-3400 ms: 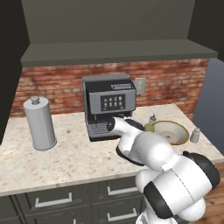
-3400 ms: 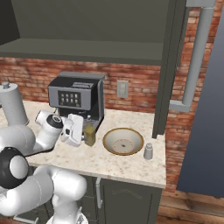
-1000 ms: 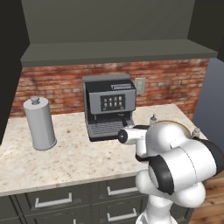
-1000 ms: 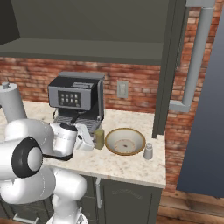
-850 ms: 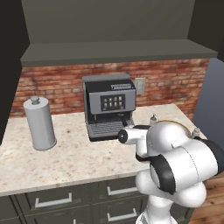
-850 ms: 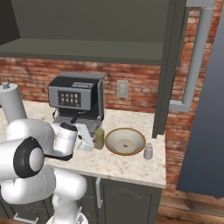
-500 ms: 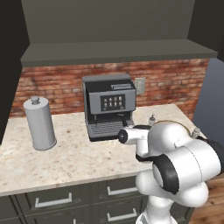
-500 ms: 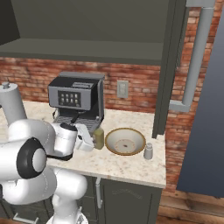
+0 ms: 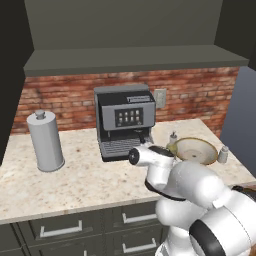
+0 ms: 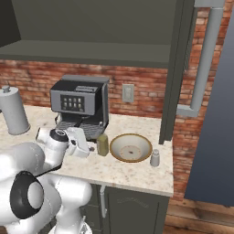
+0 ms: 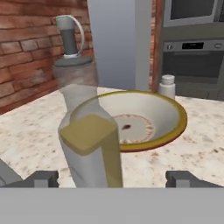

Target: Retrieve the bottle and the shaker from the cabinet and place them next to the mixing bowl on the counter. Then add garlic from the fridge to the mixing bowl.

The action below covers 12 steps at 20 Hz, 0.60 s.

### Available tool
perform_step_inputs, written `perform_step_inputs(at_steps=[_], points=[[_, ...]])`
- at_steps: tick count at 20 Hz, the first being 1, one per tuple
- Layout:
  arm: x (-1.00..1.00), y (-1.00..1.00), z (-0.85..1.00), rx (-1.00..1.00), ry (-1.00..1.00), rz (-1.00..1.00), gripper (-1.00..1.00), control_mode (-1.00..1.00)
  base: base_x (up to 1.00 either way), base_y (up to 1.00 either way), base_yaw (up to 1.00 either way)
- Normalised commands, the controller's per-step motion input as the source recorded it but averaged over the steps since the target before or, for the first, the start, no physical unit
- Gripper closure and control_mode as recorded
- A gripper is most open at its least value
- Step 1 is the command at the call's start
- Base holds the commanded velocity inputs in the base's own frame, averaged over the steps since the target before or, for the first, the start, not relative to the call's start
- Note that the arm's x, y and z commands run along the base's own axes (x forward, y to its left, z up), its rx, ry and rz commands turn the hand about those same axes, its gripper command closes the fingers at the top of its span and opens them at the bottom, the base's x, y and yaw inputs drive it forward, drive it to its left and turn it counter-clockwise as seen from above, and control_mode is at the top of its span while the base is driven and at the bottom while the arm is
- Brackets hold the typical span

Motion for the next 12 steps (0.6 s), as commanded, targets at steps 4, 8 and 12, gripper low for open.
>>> perform_step_inputs(at_steps=[4,8,12], points=[[-0.34,0.0,0.76,0.0,0.0,0.11,-1.0,-1.0,0.0,0.0,0.0],[-0.23,-0.23,0.58,0.0,0.03,0.24,-1.0,-1.0,0.0,0.0,0.0],[-0.18,-0.41,0.39,0.0,0.05,0.39,-1.0,-1.0,0.0,0.0,0.0]])
